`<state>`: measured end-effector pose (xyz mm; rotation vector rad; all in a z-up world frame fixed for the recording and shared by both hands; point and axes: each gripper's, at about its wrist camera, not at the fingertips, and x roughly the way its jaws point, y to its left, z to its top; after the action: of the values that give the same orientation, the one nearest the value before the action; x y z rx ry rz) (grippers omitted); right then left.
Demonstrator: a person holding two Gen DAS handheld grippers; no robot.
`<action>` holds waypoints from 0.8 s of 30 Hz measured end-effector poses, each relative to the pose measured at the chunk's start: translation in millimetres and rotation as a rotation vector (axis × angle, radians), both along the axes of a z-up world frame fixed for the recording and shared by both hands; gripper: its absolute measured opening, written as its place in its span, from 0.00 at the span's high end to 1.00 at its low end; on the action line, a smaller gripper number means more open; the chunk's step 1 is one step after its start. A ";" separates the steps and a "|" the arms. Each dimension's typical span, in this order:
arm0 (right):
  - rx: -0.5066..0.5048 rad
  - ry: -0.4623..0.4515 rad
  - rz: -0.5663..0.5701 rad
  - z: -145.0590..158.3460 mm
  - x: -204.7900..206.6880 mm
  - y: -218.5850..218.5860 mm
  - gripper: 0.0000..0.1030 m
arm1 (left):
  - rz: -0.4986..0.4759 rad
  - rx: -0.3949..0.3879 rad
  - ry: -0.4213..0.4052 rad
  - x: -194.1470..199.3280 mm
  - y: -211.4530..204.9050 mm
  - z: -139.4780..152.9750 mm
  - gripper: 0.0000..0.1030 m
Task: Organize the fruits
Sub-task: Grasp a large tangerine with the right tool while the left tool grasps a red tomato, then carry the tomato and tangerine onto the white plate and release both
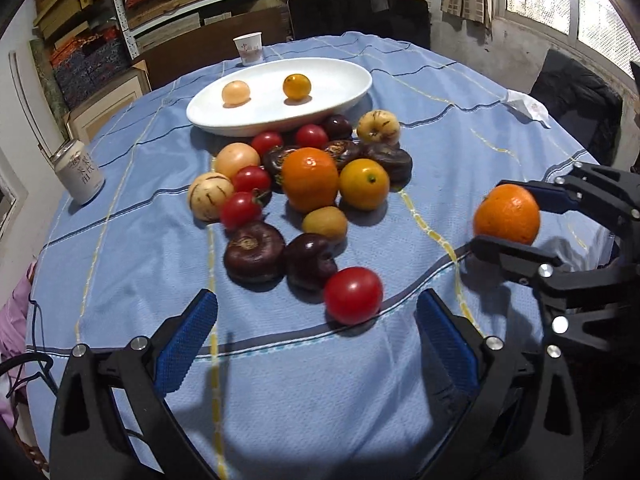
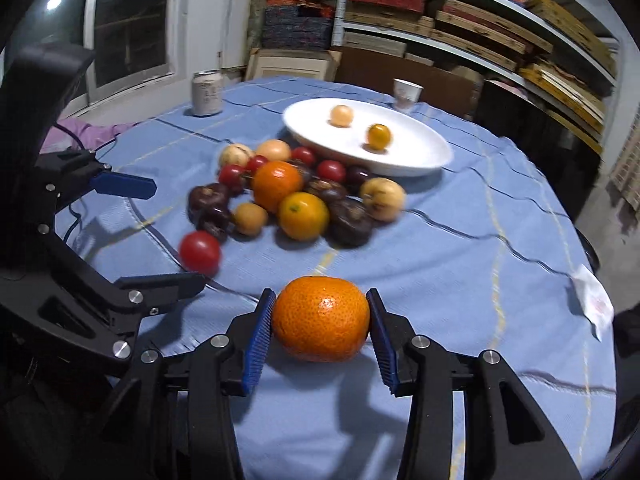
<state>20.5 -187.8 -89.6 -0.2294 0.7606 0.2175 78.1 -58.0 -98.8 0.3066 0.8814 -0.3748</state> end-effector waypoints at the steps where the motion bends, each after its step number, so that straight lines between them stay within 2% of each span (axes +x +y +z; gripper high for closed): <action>1: -0.006 -0.005 -0.009 -0.3 -1.0 -2.7 0.55 | 0.003 -0.004 0.004 1.0 -1.7 -1.3 0.06; 2: -0.006 -0.006 -0.013 -0.7 -2.6 -5.7 0.55 | 0.003 -0.015 0.011 1.9 -3.2 -2.6 0.20; 3: -0.002 -0.004 -0.015 -0.7 -2.6 -6.3 0.55 | 0.006 -0.031 0.033 5.4 -3.8 -5.2 0.44; 4: 0.003 -0.003 -0.017 -1.1 -2.7 -7.1 0.55 | 0.006 -0.041 0.066 8.4 -3.7 -9.0 0.54; 6: 0.007 -0.006 -0.015 -1.3 -3.2 -7.1 0.55 | 0.015 -0.081 0.099 11.7 -0.6 -10.9 0.55; 10: 0.021 -0.011 -0.007 -1.0 -5.3 -9.1 0.55 | 0.017 -0.093 0.109 9.3 0.1 -10.1 0.59; 13: 0.030 -0.015 -0.015 0.1 -5.5 -12.0 0.55 | 0.017 -0.121 0.113 5.8 3.3 -7.0 0.71; 24: 0.047 -0.020 -0.015 2.1 -3.8 -11.2 0.55 | 0.052 -0.156 0.053 -4.7 23.2 15.5 0.71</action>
<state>16.7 -199.0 -87.5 -0.1809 0.7367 0.2184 73.4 -34.8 -83.3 0.1304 0.9051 -0.4024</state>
